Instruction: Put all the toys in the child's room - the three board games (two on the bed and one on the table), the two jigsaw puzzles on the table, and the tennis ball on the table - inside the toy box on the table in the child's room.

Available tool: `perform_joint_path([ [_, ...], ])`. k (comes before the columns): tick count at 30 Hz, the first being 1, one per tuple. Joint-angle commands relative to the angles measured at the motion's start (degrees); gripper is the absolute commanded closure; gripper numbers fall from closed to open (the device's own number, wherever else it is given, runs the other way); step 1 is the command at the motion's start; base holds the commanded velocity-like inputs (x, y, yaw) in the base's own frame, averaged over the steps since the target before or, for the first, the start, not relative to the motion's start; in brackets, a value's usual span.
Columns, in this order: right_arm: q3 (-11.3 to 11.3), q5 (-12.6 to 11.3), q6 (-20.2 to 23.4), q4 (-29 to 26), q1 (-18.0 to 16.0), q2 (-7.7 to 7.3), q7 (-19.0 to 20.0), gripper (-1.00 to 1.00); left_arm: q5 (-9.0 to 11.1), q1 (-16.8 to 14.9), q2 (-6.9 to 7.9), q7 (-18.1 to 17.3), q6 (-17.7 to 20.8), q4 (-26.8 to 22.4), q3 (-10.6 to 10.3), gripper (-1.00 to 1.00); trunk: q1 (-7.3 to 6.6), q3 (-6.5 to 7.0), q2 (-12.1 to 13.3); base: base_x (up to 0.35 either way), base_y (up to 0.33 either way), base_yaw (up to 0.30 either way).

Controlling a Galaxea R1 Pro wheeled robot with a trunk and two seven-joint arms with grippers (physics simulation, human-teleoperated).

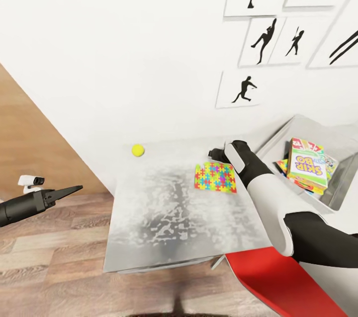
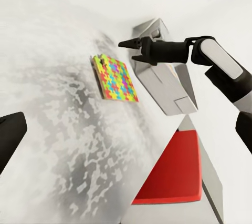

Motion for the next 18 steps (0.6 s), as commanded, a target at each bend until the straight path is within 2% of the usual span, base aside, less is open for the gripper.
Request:
perform_joint_path([
  [1, 0.3, -0.6, 0.1, -0.1, -0.1, -0.04, -0.5, -1.0, -0.1, 0.0, 0.03, -0.3, 0.6, 0.0, 0.0, -1.0, 0.03, -0.19, -0.1, 0.0, 0.0, 0.0],
  [9, 0.3, -0.6, 0.3, -0.3, -1.2, 0.0, -0.6, -1.0, -0.1, 0.0, 0.0, -0.3, 0.6, 0.0, 0.0, -1.0, 0.03, -0.94, -0.1, 0.078, 0.018, 0.0],
  [18, 0.3, -0.6, 0.5, -0.2, -1.8, -0.02, -2.4, -1.0, -0.1, 0.0, 0.0, -0.3, 0.6, 0.0, 0.0, -1.0, 0.03, -1.79, -0.1, 0.023, 0.006, 0.0],
])
